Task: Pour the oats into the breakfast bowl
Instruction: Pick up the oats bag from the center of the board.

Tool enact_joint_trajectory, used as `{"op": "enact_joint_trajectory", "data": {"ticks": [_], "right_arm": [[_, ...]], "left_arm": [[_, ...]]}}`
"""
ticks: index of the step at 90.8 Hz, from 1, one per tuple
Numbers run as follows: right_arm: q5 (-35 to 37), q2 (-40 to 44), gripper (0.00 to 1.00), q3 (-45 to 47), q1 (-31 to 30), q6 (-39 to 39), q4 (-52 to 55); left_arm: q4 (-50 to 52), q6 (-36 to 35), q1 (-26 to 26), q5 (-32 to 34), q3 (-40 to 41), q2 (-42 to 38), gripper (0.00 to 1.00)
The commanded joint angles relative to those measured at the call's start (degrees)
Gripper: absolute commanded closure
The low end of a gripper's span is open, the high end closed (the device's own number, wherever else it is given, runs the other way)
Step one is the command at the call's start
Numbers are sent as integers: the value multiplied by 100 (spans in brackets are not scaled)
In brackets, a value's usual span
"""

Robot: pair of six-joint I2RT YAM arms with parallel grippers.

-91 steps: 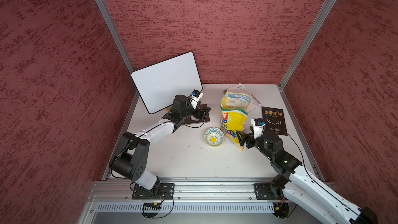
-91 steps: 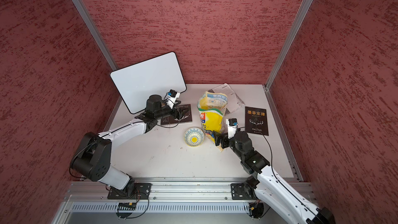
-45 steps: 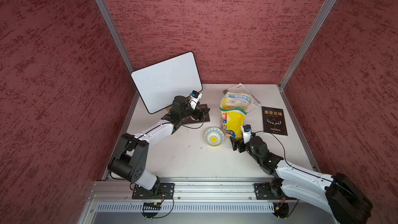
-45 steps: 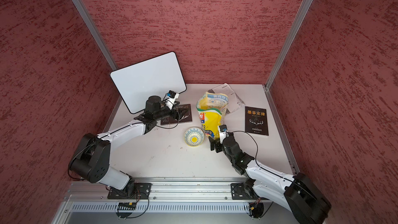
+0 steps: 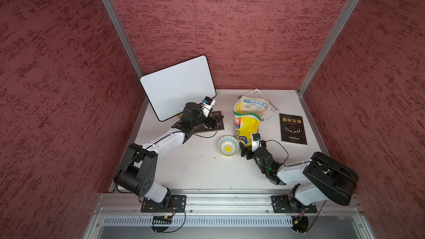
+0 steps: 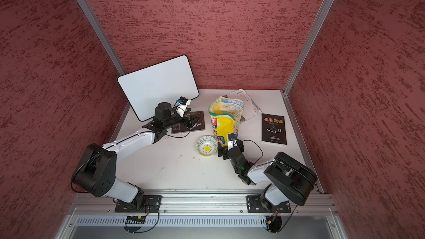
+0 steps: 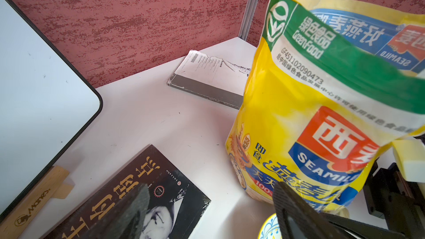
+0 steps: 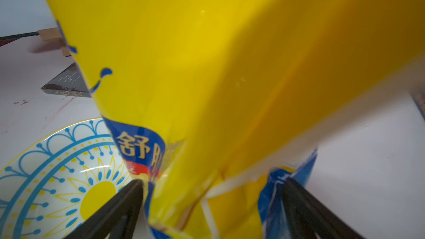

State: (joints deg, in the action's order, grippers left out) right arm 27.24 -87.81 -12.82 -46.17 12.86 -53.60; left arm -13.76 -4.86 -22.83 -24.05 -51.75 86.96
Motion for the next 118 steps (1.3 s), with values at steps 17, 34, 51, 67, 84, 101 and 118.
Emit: {"op": "enact_joint_trajectory", "data": {"ticks": [17,34,51,67,84,101,118], "right_arm": [[170,-711,5,-482,-68,-82,-350],[323,-934,6,-504,-60,-165,-688],[292,-1192,8,-525,-33,-265,-936],[216,-1418,24,-490,34,-361,-1381],[131,-1191,56,-448,119,-469,-1301],[-95,-327,84,-583,254,-626,-183],[-262,1050,100,-1317,406,-932,2517]], "left_arm": [[-101,-131,42,47,178,-227,10],[-248,19,48,96,299,-229,10],[-237,137,42,158,352,-230,10],[-195,165,33,237,387,-278,10],[-151,140,31,270,413,-361,10],[-86,125,29,287,443,-460,10],[-188,352,33,187,675,-690,10]]}}
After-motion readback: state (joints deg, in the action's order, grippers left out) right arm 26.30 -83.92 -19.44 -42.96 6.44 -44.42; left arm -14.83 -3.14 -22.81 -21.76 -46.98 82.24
